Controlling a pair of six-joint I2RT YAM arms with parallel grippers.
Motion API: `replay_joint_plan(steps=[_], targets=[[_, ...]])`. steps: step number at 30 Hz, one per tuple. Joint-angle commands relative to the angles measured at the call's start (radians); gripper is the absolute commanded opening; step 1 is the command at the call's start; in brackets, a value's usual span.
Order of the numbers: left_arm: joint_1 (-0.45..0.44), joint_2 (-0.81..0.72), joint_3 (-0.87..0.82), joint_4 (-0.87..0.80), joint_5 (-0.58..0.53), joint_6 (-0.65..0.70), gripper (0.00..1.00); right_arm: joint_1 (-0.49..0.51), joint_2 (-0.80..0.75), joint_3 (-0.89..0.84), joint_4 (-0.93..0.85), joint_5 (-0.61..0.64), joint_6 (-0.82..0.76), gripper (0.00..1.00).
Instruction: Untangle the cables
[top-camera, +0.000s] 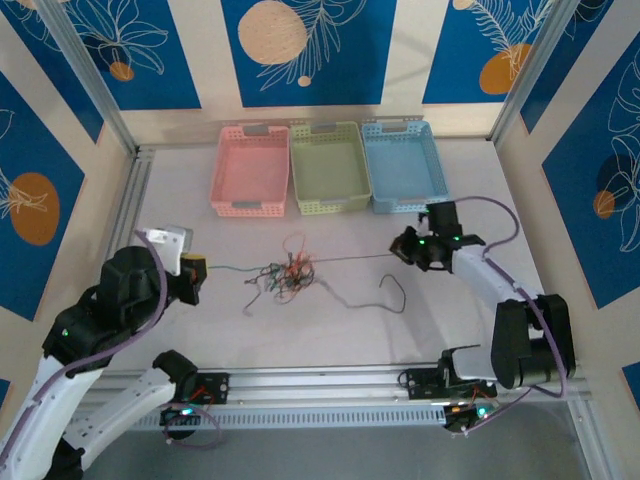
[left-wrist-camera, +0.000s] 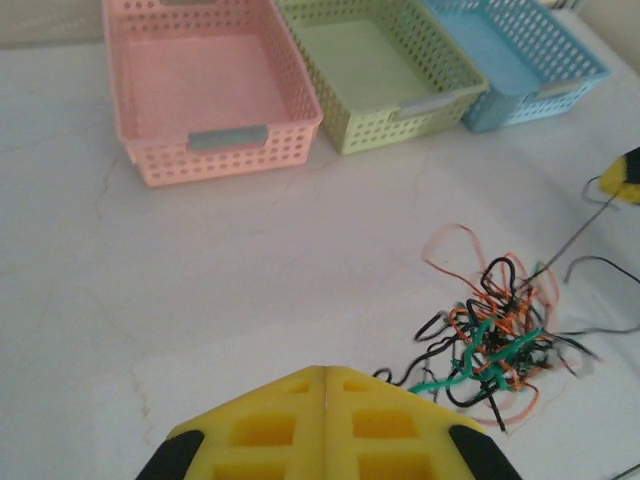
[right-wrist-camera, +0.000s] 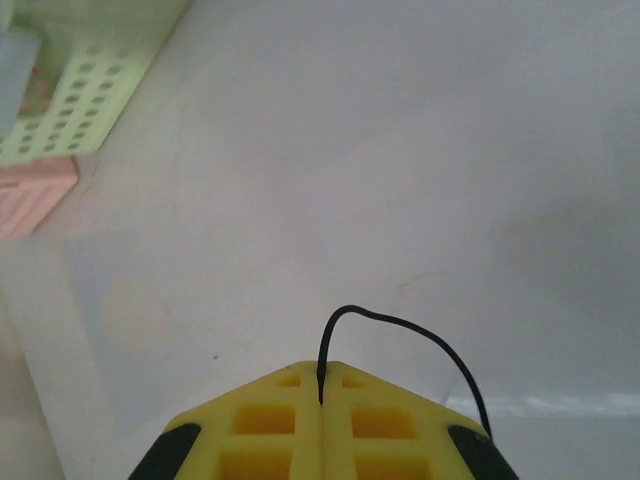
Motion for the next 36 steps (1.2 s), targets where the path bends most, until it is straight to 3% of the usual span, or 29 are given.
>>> replay_joint_plan(steps=[1,10,14,29,33,36], targets=[[0.009,-0.021,0.044,-0.085,-0.127,0.007,0.00,-0.123,-0.026,-0.020,-0.013,0.026,-0.031,0.00],[0.009,-0.031,0.147,-0.152,-0.315,0.066,0.00,-0.336,-0.058,-0.056,-0.001,0.082,0.032,0.00],[0.009,-0.022,0.159,-0.126,-0.331,0.084,0.00,-0.360,-0.049,-0.022,-0.004,0.093,0.047,0.00],[0.010,0.245,0.367,0.034,-0.439,0.268,0.00,-0.590,0.007,0.129,-0.070,0.073,0.108,0.00],[0.028,0.291,0.390,0.047,-0.517,0.332,0.00,-0.605,-0.020,0.100,-0.061,0.104,0.115,0.00],[0.059,0.301,0.354,0.067,-0.465,0.333,0.00,-0.585,-0.030,0.088,-0.054,0.095,0.109,0.00]])
